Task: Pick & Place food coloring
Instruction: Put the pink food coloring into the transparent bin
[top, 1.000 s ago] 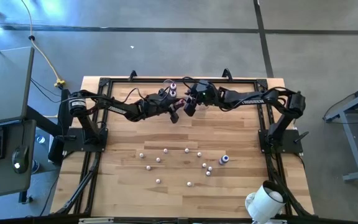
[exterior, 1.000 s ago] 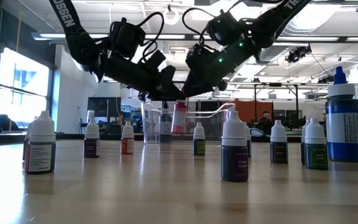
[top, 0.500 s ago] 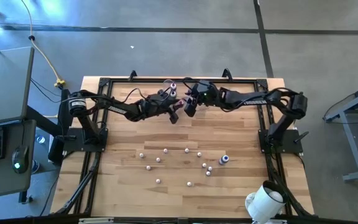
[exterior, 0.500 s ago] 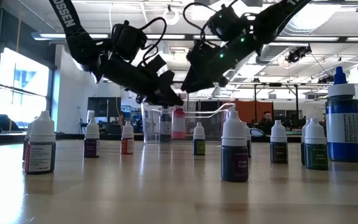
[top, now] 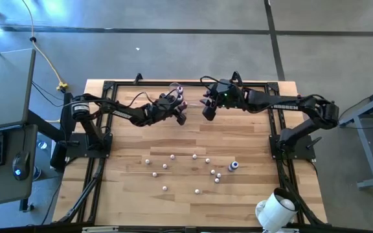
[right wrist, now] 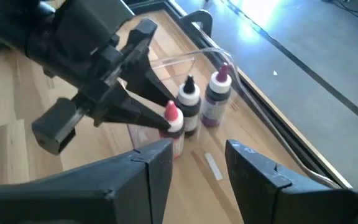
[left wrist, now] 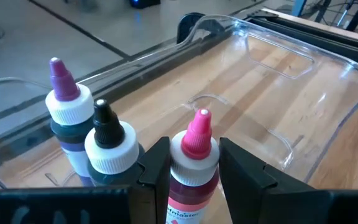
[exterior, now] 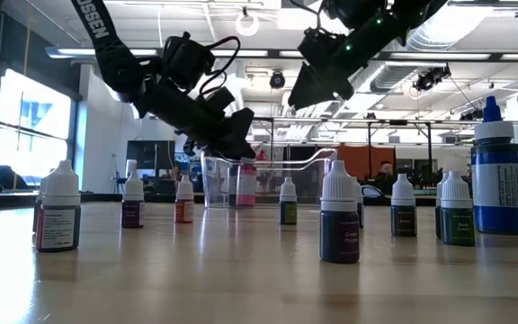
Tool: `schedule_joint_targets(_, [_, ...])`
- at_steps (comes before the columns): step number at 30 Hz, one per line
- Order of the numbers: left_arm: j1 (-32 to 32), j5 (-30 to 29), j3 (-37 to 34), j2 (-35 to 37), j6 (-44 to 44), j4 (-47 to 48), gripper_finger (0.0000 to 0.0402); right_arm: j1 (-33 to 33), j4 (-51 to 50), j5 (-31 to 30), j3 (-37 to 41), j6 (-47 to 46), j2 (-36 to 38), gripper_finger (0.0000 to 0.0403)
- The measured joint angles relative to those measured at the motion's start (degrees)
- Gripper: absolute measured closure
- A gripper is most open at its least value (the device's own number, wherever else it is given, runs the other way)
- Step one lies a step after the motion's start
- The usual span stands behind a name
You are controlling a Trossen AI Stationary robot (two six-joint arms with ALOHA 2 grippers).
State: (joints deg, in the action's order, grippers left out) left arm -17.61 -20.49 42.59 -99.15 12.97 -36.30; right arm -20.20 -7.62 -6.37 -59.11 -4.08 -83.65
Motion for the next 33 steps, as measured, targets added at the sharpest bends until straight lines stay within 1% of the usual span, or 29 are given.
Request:
schedule_joint_targets(6, [0.0,1.3,0.1,0.06,0.28,0.76,0.0295,-0.01,-1.29,-0.85,0.0,0.0,0.08,0.0261])
schedule_joint_targets(15, [0.0,1.7,0.77,0.04,-0.73,2.25,0.0294,-0.01,-3.05,-0.98,0.0,0.0,0.08,0.0261])
schedule_joint_targets(18, [0.0,1.9,0.92,0.01,-0.85,2.44,0.0281,-0.01,-2.92,-0.98,0.0,0.0,0.08,0.0261])
schedule_joint_targets(23, [0.02,2.02,0.94,-0.01,-1.55,2.83,0.0238,-0.01,-2.95,-0.97,0.0,0.0,0.08,0.0261])
schedule_joint_targets(25, [0.02,2.23,0.93,0.13,-1.51,2.87,0.0228,-0.01,-3.21,-0.96,0.0,0.0,0.08,0.0261])
schedule_joint_targets(30, [0.0,6.74,0.68,2.25,-0.22,4.39,0.0227,-0.01,-4.08,-0.96,0.01,0.0,0.08,0.0261])
schedule_joint_targets(33, [0.13,7.73,0.7,4.56,-0.23,4.96,0.0232,-0.01,-4.08,-0.96,0.01,0.03,0.08,0.0261])
